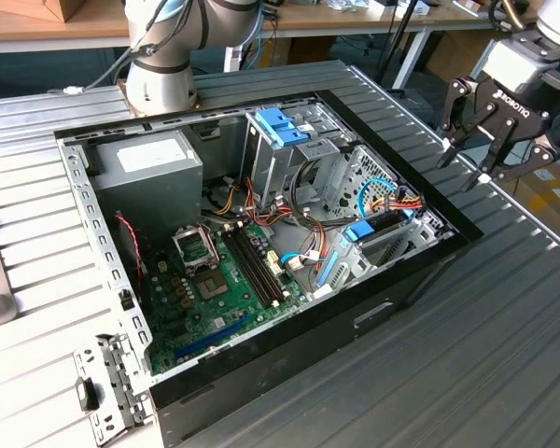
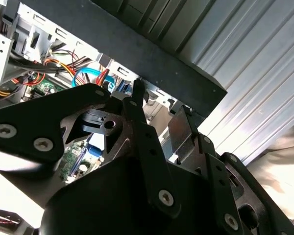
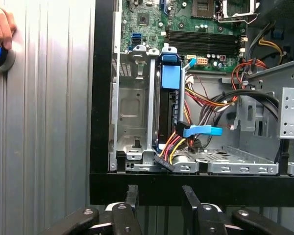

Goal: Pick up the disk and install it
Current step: 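Insert the first disk wire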

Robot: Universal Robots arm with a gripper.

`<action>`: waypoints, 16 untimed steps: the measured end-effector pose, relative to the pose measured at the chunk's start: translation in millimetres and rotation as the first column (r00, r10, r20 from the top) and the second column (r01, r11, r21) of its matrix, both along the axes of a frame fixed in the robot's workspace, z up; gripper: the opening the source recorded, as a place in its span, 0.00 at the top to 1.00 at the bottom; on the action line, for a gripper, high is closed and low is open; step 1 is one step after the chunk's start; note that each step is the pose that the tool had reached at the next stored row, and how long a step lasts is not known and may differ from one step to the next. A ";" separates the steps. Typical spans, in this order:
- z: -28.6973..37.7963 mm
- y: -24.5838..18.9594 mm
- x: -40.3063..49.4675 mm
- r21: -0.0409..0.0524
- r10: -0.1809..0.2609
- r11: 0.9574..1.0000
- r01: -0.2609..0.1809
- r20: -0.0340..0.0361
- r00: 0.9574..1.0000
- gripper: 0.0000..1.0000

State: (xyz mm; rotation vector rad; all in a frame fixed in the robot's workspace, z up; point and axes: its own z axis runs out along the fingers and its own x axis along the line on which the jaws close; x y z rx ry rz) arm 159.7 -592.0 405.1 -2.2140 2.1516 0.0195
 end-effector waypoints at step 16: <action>-14.3 -0.7 -19.1 0.000 0.001 1.000 -0.001 0.000 1.000 0.52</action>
